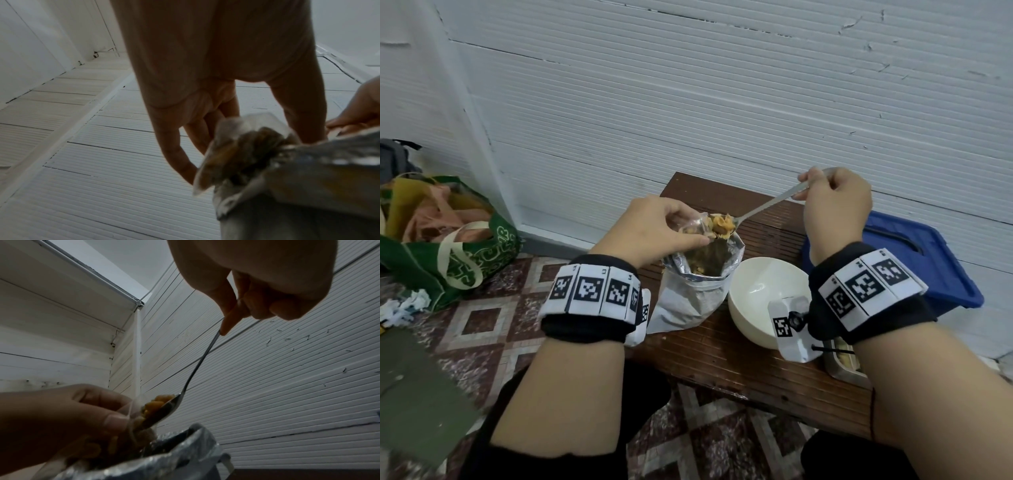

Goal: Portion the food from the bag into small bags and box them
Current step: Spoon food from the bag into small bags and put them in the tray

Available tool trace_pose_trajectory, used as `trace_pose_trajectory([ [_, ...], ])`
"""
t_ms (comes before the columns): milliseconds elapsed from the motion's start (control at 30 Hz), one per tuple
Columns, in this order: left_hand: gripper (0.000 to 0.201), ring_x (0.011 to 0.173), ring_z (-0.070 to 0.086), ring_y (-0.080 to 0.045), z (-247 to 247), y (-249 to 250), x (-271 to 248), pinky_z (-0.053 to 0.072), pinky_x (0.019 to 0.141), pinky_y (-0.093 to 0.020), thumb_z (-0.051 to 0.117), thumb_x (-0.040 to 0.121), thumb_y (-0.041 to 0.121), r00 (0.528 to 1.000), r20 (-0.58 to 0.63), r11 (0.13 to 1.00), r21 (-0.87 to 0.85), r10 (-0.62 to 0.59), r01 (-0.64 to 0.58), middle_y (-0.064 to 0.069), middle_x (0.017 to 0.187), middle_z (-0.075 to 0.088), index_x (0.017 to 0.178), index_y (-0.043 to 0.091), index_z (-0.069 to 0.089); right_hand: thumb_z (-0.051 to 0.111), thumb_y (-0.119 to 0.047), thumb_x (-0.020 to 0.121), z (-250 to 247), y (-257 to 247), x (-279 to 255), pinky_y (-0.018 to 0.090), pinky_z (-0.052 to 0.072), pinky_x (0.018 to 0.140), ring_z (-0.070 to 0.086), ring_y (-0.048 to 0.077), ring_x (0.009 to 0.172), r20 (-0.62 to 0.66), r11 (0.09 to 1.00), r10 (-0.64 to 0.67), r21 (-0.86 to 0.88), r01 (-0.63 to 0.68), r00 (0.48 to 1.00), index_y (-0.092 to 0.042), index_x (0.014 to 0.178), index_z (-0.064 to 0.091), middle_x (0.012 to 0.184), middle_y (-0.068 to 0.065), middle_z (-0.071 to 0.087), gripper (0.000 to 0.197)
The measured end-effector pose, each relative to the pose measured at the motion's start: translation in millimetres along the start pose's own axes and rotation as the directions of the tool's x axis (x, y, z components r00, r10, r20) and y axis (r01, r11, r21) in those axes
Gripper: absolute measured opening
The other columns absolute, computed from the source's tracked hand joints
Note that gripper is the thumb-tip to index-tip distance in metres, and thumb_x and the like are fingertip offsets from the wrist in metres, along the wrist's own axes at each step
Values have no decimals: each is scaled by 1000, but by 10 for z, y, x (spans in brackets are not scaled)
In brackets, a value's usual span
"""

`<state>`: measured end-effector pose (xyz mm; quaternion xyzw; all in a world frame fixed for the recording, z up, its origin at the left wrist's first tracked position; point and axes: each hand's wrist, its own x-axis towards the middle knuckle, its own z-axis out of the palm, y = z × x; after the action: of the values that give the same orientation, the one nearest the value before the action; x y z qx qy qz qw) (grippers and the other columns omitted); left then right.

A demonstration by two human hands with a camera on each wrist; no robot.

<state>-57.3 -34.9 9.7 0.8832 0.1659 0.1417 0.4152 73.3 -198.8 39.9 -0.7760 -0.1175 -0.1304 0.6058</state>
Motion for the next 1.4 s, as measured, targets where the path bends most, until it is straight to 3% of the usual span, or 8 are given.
trace_pose_trajectory([
  [167, 44, 86, 57, 5, 39, -41, 41, 42, 70, -9, 83, 70, 35, 1000, 17, 1000, 28, 2, -3, 12, 95, 67, 110, 21, 70, 49, -18, 97, 74, 37, -38, 15, 45, 63, 54, -2, 64, 53, 1000, 27, -3, -27, 998, -8, 79, 67, 67, -14, 60, 27],
  [367, 49, 88, 57, 5, 61, -57, 65, 45, 76, -12, 83, 70, 35, 999, 36, 999, 44, 12, -14, 11, 98, 67, 115, 21, 68, 49, -18, 97, 103, 92, 4, -1, 35, 51, 52, -18, 54, 69, 999, 48, 1, -48, 997, -11, 73, 64, 65, -18, 59, 29],
  [467, 51, 91, 59, 1, 75, -50, 61, 49, 85, -20, 83, 69, 34, 999, 42, 999, 33, 11, -12, 10, 101, 67, 117, 22, 68, 49, -17, 97, 100, 104, 18, 1, 35, 54, 50, -20, 52, 80, 998, 59, 8, -59, 995, -13, 72, 63, 64, -18, 58, 30],
  [800, 35, 86, 57, 7, 123, -24, 49, 47, 75, -11, 83, 70, 33, 1000, -3, 999, -48, 19, -19, 19, 90, 64, 102, 33, 68, 49, -19, 98, 134, 71, -8, 2, 34, 57, 53, -12, 63, 115, 996, 79, 22, -82, 990, -14, 69, 64, 66, -17, 61, 33],
  [900, 35, 87, 59, 3, 134, -34, 49, 50, 76, -16, 84, 69, 34, 999, -34, 997, -66, 24, -26, 15, 93, 66, 100, 32, 67, 49, -20, 97, 136, 26, -50, 13, 39, 65, 55, -3, 68, 123, 998, 40, 48, -46, 992, -19, 68, 63, 67, -11, 64, 32],
  [1033, 39, 85, 59, 4, 140, -42, 56, 49, 74, -12, 84, 68, 35, 997, -82, 994, -107, 6, -15, 14, 94, 66, 100, 29, 64, 50, -22, 98, 114, -61, -85, 11, 42, 67, 59, 5, 72, 118, 992, -82, 104, 69, 990, -20, 80, 66, 67, -8, 64, 24],
  [1167, 40, 82, 57, 3, 143, -52, 61, 47, 69, -10, 82, 70, 36, 994, -111, 994, -108, -6, -6, 11, 95, 65, 103, 26, 63, 50, -19, 98, 92, -142, -112, 10, 45, 70, 60, -1, 68, 90, 968, -227, 130, 214, 970, -21, 81, 64, 73, -10, 64, 22],
  [1400, 43, 90, 62, -3, 128, -66, 51, 52, 81, -20, 82, 69, 38, 989, -139, 984, -177, -48, 23, 8, 97, 67, 105, 20, 65, 50, -19, 98, 27, -177, -99, 13, 48, 70, 60, -5, 65, -34, 940, -305, 148, 307, 952, -16, 85, 64, 71, -16, 61, 19],
])
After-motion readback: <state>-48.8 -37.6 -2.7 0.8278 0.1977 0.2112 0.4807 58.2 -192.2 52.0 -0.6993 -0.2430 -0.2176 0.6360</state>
